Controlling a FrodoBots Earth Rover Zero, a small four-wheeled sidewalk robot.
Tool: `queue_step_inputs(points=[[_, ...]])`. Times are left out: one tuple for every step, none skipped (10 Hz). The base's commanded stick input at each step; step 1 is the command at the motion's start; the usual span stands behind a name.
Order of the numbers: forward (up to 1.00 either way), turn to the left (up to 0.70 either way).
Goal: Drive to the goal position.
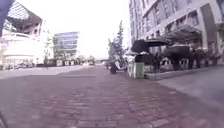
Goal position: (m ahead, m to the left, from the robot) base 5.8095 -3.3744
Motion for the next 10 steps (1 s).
queue_step_inputs(points=[[0.02, 0.0], [0.0, 0.0], [0.0, 0.0], [0.0, 0.0], [0.0, 0.0], [0.17, 0.0], [0.48, 0.0], [0.7, 0.04], [0.7, 0.13], [0.7, 0.14]])
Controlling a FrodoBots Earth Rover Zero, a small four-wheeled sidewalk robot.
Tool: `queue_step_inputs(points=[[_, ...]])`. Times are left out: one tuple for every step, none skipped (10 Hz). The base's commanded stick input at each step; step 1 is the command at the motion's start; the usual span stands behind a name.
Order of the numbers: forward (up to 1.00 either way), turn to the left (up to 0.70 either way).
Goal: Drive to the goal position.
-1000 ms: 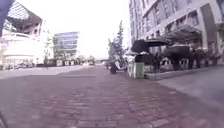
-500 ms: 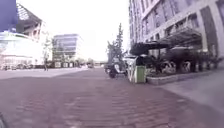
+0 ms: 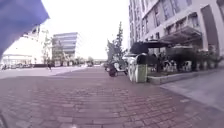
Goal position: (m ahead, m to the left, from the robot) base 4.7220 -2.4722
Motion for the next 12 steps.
queue_step_inputs(points=[[0.69, 0.14], [0.69, 0.14], [0.69, 0.14], [0.69, 0.14], [0.7, 0.14], [0.69, 0.14], [0.69, 0.14], [0.69, 0.14], [0.69, 0.14], [0.69, 0.14], [0.69, 0.14], [0.69, 0.14]])
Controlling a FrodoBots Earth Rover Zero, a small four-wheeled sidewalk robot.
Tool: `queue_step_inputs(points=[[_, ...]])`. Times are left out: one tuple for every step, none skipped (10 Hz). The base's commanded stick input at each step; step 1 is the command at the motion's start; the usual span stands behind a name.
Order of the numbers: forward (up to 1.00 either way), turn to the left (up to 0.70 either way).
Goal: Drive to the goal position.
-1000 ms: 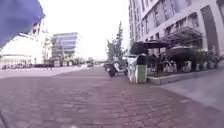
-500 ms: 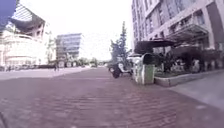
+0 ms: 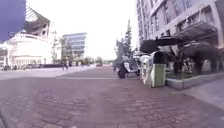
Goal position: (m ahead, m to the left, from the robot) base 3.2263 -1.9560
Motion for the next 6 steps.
queue_step_inputs(points=[[0.69, 0.14], [0.69, 0.14], [0.69, 0.14], [0.69, 0.14], [0.69, 0.14], [0.69, 0.14]])
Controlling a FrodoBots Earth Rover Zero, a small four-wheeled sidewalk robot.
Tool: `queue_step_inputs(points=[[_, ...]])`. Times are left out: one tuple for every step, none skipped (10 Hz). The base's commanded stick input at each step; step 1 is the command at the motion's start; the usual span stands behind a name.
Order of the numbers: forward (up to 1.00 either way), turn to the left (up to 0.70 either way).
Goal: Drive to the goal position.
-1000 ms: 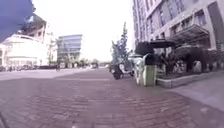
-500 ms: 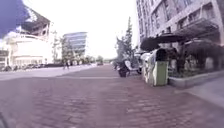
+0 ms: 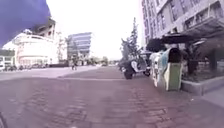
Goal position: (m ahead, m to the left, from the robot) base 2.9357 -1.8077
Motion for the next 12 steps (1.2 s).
queue_step_inputs(points=[[0.69, 0.14], [0.69, 0.14], [0.69, 0.14], [0.69, 0.14], [0.69, 0.14], [0.69, 0.14], [0.69, 0.14], [0.69, 0.14], [0.69, 0.14], [0.69, 0.12], [0.69, 0.0], [0.69, 0.0]])
